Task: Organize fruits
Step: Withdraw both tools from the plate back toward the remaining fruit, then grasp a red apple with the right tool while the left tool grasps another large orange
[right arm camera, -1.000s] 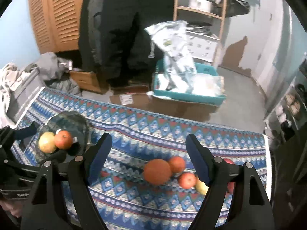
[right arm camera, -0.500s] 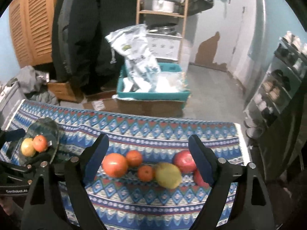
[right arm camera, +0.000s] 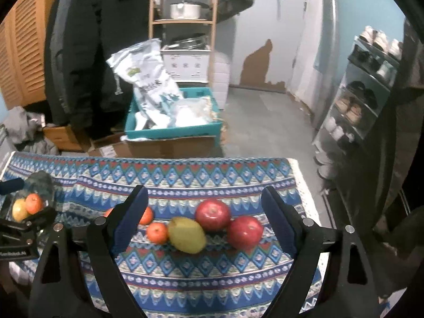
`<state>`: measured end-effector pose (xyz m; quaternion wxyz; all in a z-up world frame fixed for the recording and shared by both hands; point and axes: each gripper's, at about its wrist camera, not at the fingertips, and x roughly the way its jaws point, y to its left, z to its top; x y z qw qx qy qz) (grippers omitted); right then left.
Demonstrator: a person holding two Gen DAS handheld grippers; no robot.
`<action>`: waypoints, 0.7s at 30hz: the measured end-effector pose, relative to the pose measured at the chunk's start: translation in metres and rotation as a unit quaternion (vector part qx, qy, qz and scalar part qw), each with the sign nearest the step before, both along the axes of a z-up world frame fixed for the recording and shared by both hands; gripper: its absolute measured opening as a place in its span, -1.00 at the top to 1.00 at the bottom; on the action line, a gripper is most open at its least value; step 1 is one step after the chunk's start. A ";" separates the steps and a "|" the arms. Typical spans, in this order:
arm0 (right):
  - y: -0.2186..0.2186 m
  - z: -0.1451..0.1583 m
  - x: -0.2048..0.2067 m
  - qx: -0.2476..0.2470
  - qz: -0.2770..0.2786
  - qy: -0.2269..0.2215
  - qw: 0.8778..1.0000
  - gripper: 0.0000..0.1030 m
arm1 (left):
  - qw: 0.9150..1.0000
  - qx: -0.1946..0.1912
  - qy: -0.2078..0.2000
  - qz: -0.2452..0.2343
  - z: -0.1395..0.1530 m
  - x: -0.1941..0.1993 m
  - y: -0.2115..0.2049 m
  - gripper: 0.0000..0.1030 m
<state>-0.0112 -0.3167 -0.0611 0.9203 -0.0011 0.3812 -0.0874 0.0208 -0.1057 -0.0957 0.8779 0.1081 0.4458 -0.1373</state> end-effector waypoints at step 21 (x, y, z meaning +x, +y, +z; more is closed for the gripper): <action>-0.079 -0.064 0.009 0.025 -0.069 0.079 0.994 -0.67 | 0.999 0.022 0.042 -0.010 -0.052 0.026 -0.035 -0.98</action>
